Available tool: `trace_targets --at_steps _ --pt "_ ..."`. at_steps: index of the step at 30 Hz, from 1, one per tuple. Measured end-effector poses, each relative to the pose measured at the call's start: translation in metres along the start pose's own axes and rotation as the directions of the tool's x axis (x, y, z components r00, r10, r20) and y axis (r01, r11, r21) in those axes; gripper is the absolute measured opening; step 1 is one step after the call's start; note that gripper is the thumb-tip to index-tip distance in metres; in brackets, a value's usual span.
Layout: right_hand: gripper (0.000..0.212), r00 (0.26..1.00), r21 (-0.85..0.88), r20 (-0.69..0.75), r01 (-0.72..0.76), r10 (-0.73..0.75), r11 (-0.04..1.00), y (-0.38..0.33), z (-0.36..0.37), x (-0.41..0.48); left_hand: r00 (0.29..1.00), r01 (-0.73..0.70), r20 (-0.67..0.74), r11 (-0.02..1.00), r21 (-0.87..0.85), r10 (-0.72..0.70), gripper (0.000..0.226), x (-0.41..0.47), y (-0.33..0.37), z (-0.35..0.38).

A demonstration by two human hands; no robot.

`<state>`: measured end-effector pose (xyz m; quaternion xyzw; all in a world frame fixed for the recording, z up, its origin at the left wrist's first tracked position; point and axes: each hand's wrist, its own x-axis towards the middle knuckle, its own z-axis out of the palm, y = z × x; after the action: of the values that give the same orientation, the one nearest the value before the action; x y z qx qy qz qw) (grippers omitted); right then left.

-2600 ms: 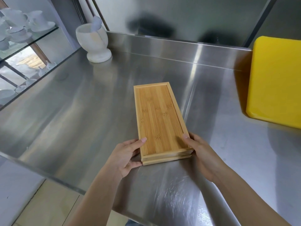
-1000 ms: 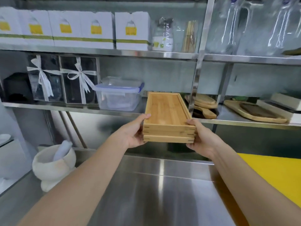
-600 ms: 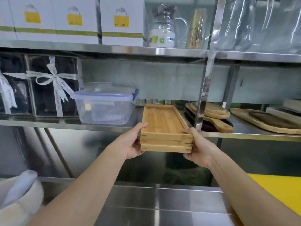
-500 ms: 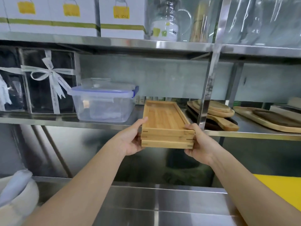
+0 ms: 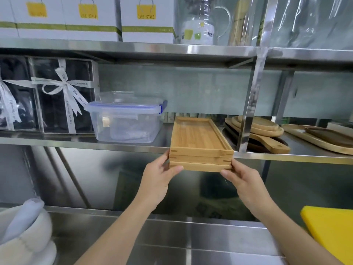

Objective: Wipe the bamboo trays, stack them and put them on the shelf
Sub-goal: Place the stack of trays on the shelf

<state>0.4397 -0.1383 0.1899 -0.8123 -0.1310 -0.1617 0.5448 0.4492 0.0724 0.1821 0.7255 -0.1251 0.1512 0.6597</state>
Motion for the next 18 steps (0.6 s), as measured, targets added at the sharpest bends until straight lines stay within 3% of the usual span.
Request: trace_targets --at_steps 11,16,18 --pt "0.038 1.000 -0.187 -0.009 -0.028 0.027 0.982 0.013 0.003 0.029 0.990 0.038 -0.142 0.980 0.197 -0.010 0.040 0.022 -0.010 0.012" --pt "0.041 0.999 -0.274 -0.011 -0.034 0.033 0.961 0.017 0.007 0.056 0.981 0.066 -0.191 0.883 0.465 0.027 0.038 0.051 -0.017 0.012" --pt "0.041 0.999 -0.300 -0.027 -0.039 0.033 0.953 0.020 0.011 0.068 0.977 0.081 -0.210 0.864 0.498 0.030 0.034 0.063 -0.020 0.011"
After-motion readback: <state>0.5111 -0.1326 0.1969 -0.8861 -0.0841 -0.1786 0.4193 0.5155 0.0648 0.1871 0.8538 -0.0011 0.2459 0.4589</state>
